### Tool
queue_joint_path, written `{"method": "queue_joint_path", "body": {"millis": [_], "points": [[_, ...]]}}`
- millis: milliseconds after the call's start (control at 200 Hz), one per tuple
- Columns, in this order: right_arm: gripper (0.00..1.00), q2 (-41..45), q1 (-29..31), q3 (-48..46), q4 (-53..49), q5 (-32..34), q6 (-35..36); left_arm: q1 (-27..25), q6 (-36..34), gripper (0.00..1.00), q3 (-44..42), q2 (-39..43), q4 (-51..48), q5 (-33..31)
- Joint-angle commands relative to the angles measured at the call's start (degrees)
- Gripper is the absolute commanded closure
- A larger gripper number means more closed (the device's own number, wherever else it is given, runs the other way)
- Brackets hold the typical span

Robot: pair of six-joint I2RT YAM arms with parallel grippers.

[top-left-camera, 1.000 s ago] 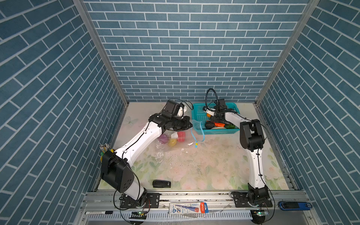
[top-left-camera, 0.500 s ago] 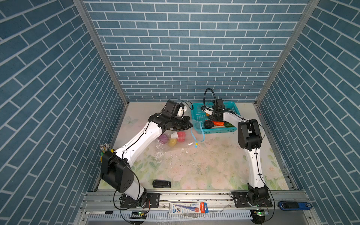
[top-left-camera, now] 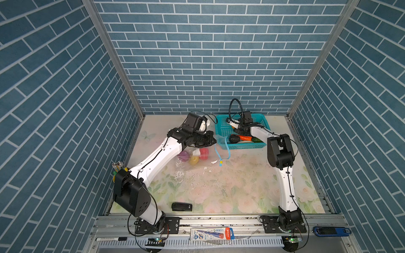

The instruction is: Place the food in the zip-top bag and seal the zipper

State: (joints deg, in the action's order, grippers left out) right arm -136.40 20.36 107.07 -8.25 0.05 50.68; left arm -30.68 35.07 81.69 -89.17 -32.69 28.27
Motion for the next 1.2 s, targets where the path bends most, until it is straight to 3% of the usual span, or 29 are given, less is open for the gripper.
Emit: {"method": "queue_joint_path", "body": {"millis": [0,360,565,855,1195], "points": [[0.47,2.79,0.21,-2.05,4.40,-0.84,-2.28,-0.27,-0.80,1.00,-0.52,1.54,-0.27,-0.35],[0.49,6.47,0.21,-6.00,8.91,-2.39,-6.59,-0.17,-0.81,1.00,-1.14,2.00,0.28,-0.48],[0.51,9.48,0.27,-9.71,14.47,-3.34,-13.99,-0.17,-0.67,1.00,-1.41,1.90,0.86,-0.33],[0.55,16.61,0.21,-20.54,31.60,-3.54,-35.17,-0.14,-0.51,1.00,-1.66,1.88,1.48,-0.05],[0.60,22.98,0.21,-31.56,46.68,0.12,-71.17,-0.17,0.44,1.00,-2.24,1.36,3.15,0.81]]}}
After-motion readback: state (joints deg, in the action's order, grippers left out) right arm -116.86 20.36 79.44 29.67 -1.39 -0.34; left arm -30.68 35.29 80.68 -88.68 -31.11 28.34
